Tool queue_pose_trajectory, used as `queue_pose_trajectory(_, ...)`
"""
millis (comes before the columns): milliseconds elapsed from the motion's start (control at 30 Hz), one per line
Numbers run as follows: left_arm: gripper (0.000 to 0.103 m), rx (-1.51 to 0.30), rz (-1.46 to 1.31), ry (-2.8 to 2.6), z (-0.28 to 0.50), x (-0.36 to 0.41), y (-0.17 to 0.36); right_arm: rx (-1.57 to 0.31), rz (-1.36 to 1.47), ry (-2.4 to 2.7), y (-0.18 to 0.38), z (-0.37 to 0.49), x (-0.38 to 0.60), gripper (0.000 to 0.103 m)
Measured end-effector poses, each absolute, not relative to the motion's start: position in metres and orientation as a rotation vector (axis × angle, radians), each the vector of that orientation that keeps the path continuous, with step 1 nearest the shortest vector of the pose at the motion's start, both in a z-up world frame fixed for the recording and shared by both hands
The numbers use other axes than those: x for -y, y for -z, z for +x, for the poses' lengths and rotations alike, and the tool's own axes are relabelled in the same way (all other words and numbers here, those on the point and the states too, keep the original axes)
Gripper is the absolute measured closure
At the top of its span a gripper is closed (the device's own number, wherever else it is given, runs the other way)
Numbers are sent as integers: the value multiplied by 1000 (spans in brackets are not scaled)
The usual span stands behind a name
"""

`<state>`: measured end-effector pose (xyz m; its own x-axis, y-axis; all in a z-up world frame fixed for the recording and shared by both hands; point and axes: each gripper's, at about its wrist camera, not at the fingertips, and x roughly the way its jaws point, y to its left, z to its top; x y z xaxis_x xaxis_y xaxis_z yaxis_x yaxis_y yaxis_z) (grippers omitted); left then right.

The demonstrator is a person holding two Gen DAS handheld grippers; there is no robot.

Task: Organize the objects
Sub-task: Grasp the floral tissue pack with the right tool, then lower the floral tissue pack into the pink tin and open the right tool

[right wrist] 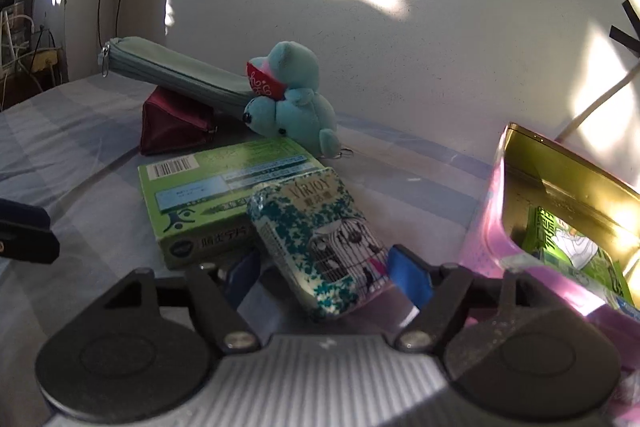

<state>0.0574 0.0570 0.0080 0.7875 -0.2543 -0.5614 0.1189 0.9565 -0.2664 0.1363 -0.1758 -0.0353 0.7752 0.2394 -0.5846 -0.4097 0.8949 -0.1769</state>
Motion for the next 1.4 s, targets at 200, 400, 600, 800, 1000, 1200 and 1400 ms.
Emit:
queue_pose_trajectory(200,58,-649,-267,261,59,-59,-14,-523,-373,-428,27,91,176,67)
queue_pose_trajectory(400,48,-653,-305,424,53,-45,-27,-467,-486,-552,32,7,182,16)
queue_pose_trajectory(600,50,-721,-298,496,62,-18,-21,-528,-265,-637,20,-6,214,15)
queue_pose_trajectory(800,57,-830,-326,498,76,-4,3,-662,-105,-626,36,28,220,40)
queue_pose_trajectory(1000,62,-742,-211,530,84,31,-33,-554,-87,-583,23,32,232,53)
queue_pose_trajectory(1200,62,-622,-130,666,122,103,-73,-394,-44,-404,-9,42,295,53)
queue_pose_trajectory(1400,61,-571,-61,752,169,193,-82,-350,-25,-180,-22,70,360,54)
